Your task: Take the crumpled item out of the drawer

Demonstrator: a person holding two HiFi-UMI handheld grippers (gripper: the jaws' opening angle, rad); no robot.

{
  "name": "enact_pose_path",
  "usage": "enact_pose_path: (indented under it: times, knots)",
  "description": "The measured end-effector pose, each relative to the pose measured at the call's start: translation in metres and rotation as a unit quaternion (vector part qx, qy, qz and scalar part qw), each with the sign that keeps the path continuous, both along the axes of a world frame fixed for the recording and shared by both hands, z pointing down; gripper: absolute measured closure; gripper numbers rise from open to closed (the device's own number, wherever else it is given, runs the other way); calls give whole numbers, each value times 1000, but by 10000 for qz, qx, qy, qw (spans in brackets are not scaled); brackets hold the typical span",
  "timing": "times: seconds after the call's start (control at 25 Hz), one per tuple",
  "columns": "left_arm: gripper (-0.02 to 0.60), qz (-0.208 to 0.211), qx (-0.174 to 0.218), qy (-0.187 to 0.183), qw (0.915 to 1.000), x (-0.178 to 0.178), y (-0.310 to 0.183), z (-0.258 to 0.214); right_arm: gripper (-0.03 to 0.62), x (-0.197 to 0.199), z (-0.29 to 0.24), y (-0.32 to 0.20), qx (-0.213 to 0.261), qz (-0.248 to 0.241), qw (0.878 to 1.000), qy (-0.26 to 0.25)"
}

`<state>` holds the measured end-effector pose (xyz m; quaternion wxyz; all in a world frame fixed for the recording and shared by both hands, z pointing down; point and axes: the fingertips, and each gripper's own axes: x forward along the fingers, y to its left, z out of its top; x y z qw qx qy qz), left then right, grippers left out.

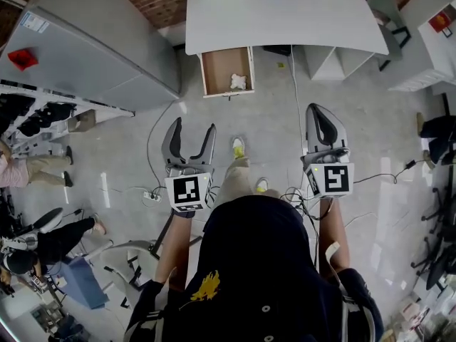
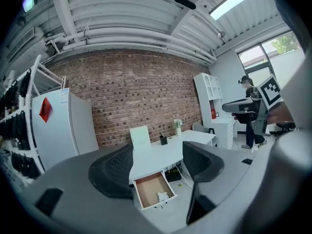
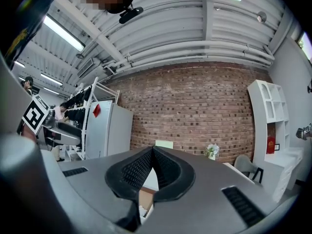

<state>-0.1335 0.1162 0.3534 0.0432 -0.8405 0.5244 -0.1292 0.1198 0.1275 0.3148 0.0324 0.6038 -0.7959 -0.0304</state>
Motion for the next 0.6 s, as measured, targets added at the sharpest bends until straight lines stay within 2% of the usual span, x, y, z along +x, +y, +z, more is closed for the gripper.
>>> enact_pose_path:
  times: [0.2,0.44,0.6]
  knots:
    - [258,65,-171,73,9998,-9,-58,28,566,-8,15,-52,-100,39,9999,131]
    - [258,202,-170,387,9989,-7,-162,39,566,3,12,-141,-218,333,9983,436]
    - [258,455,-200,435,9978,-7,-228,41,566,-8,1,-202,-189,458,9980,382]
